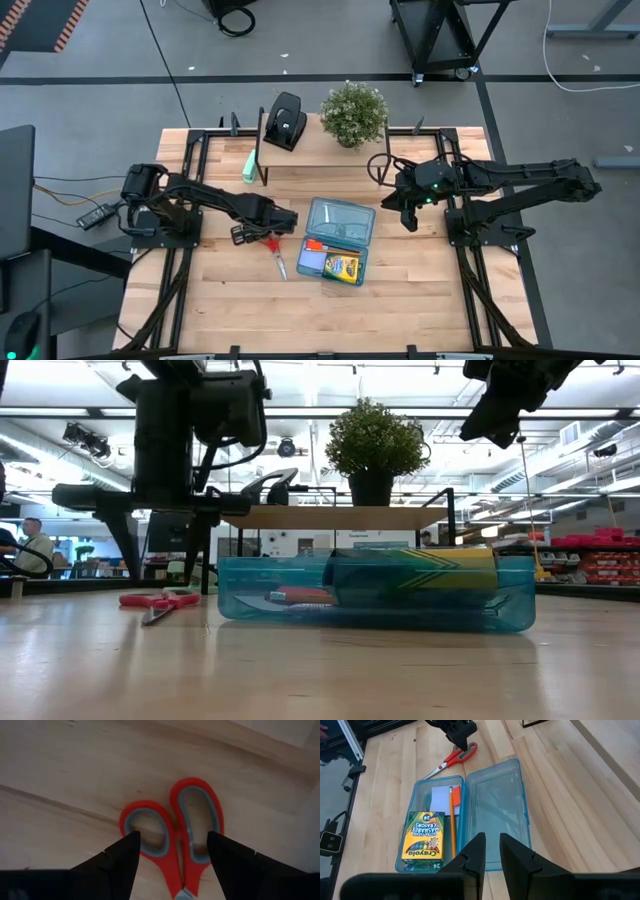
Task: Pack school essentials
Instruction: Put the orange scissor into the blue supply box
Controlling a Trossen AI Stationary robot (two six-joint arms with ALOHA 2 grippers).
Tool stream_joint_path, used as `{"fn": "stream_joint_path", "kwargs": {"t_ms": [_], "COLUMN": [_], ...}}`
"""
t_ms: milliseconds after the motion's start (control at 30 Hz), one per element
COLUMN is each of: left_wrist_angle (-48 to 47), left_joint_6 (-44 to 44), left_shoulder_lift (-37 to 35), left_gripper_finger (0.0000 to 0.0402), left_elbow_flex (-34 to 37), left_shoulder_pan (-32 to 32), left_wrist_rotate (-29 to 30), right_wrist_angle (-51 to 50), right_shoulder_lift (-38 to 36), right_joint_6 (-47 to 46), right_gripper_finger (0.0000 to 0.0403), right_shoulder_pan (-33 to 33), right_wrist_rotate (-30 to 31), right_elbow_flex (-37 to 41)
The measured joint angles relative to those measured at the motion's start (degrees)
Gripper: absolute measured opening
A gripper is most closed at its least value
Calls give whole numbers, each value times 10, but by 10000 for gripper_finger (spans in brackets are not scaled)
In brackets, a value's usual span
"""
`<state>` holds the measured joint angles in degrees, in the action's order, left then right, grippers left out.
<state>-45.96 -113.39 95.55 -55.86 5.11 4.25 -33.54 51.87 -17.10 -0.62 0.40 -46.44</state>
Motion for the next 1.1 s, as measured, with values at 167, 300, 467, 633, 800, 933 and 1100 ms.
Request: {"fn": "stream_joint_path", "kwargs": {"t_ms": [167,300,467,633,800,933,1100], "left_wrist_angle": [10,20,34,39,42,45,45], "left_joint_6": [2,5,8,33,47,51,53], "left_shoulder_lift": [18,35,48,54,54,55,55], "left_gripper_finger": [240,240,240,238,215,181,137], "left_elbow_flex": [0,0,-2,-2,-2,-2,-1], "left_shoulder_pan": [0,0,0,-2,-6,-8,-8], "left_wrist_rotate": [-15,-25,-33,-40,-42,-42,-41], "right_wrist_angle": [0,-4,-7,-8,-8,-8,-8], "right_shoulder_lift": [0,0,0,0,0,0,0], "right_joint_6": [2,2,2,2,2,2,2], "right_gripper_finger": [64,64,64,64,64,64,64], "right_shoulder_pan": [0,0,0,0,0,0,0], "right_wrist_rotate": [0,0,0,0,0,0,0], "right_elbow_flex": [0,0,0,0,0,0,0]}}
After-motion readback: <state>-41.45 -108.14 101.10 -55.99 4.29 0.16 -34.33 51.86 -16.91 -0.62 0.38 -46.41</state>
